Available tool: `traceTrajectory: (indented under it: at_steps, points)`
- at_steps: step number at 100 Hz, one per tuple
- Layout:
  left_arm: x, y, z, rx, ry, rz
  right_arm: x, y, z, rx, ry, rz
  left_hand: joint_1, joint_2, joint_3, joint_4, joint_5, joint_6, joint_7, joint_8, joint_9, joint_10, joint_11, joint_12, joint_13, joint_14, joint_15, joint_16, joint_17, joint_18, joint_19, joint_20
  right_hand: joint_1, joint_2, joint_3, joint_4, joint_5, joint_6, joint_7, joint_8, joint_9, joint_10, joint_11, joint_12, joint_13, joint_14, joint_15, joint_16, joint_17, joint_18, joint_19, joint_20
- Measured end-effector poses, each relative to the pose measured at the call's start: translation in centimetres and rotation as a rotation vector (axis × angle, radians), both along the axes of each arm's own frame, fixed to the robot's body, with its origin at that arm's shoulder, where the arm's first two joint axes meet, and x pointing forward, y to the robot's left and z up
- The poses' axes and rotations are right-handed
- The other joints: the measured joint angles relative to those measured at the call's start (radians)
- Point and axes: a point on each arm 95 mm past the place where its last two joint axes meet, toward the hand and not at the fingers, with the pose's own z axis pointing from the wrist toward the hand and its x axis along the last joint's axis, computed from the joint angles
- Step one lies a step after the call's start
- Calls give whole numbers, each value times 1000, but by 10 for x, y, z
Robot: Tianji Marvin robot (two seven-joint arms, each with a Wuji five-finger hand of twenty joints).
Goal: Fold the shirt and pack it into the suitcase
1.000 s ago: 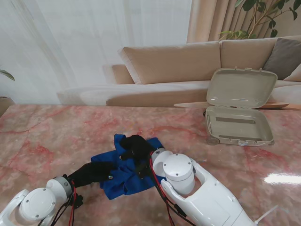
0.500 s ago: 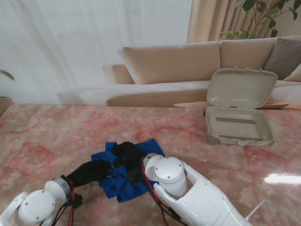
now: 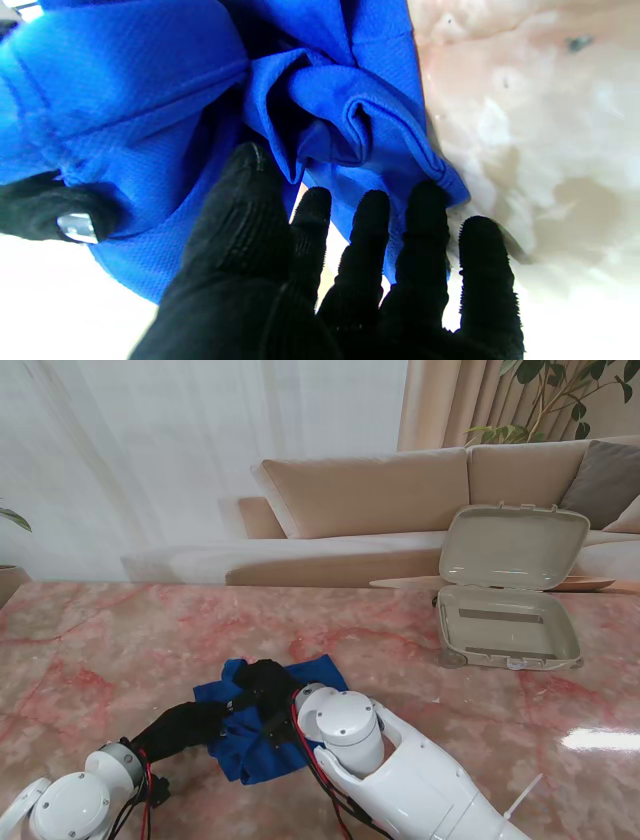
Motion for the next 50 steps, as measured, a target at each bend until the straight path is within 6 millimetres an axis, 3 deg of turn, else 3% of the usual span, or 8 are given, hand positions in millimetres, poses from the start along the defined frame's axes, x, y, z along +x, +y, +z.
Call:
traceTrajectory:
  at_steps: [19,24,31,41,50]
  points:
    - [-7,7,8,13,-28,38,1,-1,-2,-11,-2,10,0,0,0,0,0,8,0,0,0,0,0,0,-3,20,-1,-7,0,13,-13,-17,-40,78,-119,-114,-9,-13,-58,-63,-47,28,-34,-53,-35,41,-129,-25,-82,23,-41,0]
    - [-8,10,12,19,-40,51,1,-1,-3,-12,-2,11,0,0,0,0,0,8,0,0,0,0,0,0,-3,21,-1,-10,0,13,-13,-18,-35,82,-128,-114,-10,-13,-98,-103,-67,41,-63,-88,-75,59,-174,-38,-121,29,-73,0]
    - [-11,13,18,26,-59,65,2,-2,-3,-18,-6,9,0,0,0,0,0,8,0,0,0,0,0,0,-3,21,-1,-10,0,13,-13,-18,-88,101,-151,-134,-30,-13,-186,-167,-102,62,-113,-151,-119,81,-257,-53,-171,40,-114,0]
    - [-13,18,26,47,-91,86,3,-3,-4,-28,-15,6,0,0,0,0,0,8,0,0,0,0,0,0,-3,21,-1,-11,6,13,-13,-18,-121,144,-159,-134,-30,-12,-364,-162,-159,67,-174,-227,-194,98,-357,-76,-254,45,-180,-8]
    - [-15,22,34,65,-117,103,3,-3,-3,-29,-18,3,0,0,0,0,0,8,0,0,0,0,0,0,-3,21,-1,-11,7,13,-13,-18,-167,189,-171,-134,-30,-6,-522,-113,-213,67,-229,-271,-268,102,-453,-104,-329,45,-239,-10]
